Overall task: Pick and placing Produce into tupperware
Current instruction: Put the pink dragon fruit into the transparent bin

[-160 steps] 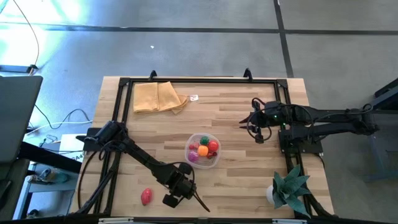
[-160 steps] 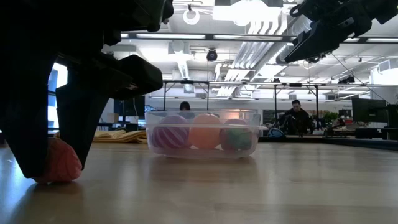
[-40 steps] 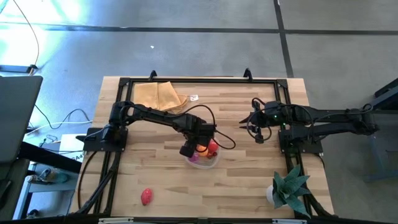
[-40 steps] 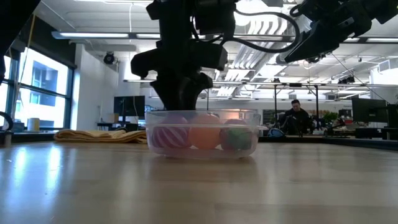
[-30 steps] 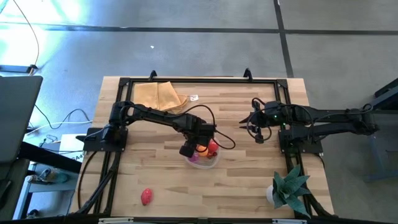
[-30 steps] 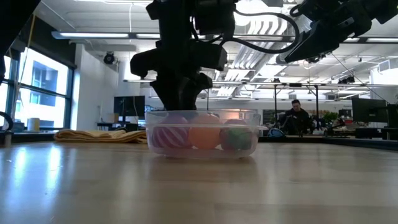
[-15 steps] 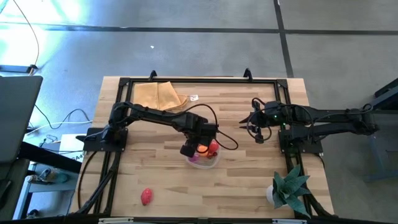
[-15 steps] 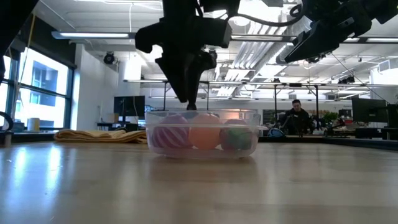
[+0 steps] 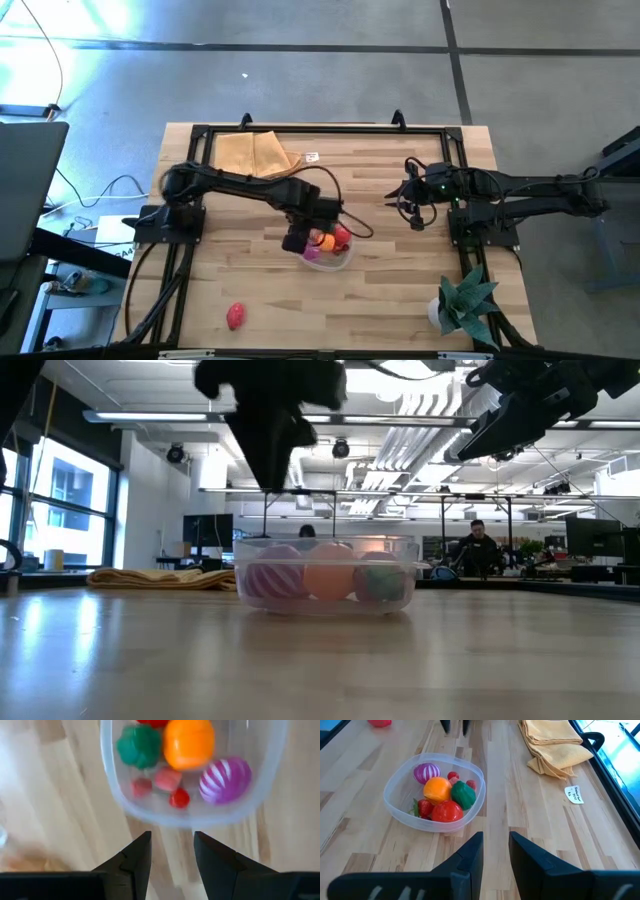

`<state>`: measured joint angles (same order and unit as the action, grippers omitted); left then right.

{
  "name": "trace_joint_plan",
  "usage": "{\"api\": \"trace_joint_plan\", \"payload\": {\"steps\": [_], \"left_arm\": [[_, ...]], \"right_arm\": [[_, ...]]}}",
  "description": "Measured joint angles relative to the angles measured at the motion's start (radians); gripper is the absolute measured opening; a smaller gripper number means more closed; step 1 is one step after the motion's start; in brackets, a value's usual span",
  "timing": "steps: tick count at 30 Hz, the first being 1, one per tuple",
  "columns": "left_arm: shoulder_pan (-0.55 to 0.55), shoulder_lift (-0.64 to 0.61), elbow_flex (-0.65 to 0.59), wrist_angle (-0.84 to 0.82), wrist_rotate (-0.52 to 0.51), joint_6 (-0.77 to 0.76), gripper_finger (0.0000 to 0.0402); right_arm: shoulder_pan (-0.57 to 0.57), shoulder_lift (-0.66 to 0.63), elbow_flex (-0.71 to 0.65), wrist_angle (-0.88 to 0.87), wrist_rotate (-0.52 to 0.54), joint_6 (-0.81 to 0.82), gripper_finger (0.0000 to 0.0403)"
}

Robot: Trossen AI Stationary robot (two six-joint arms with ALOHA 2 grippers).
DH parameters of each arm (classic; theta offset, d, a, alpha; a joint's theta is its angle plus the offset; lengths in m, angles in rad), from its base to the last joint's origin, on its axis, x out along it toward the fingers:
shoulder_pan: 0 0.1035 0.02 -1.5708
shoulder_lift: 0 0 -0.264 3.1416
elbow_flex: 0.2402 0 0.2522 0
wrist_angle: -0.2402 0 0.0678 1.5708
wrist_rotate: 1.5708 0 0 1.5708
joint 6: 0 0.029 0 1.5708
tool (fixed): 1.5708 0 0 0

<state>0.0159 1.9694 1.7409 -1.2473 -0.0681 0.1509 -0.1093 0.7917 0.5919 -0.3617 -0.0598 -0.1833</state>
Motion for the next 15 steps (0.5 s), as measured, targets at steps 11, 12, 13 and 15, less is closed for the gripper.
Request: {"api": "trace_joint_plan", "payload": {"steps": [11, 12, 13, 15], "left_arm": [[-0.293, -0.152, 0.000, -0.293, -0.212, -0.528, 0.0136], [-0.339, -0.154, 0.000, -0.324, -0.235, -0.591, 0.0136], [-0.381, -0.156, -0.003, -0.334, -0.254, -0.652, 0.0136], [-0.465, -0.159, -0.026, -0.319, -0.265, -0.752, 0.0136]], "right_arm": [[0.000, 0.000, 0.001, 0.001, 0.000, 0.000, 0.0083], [0.000, 0.000, 0.001, 0.000, 0.000, 0.000, 0.0083], [0.000, 0.000, 0.001, -0.001, 0.000, 0.000, 0.0083], [0.000, 0.000, 0.001, 0.000, 0.000, 0.000, 0.0083]]}}
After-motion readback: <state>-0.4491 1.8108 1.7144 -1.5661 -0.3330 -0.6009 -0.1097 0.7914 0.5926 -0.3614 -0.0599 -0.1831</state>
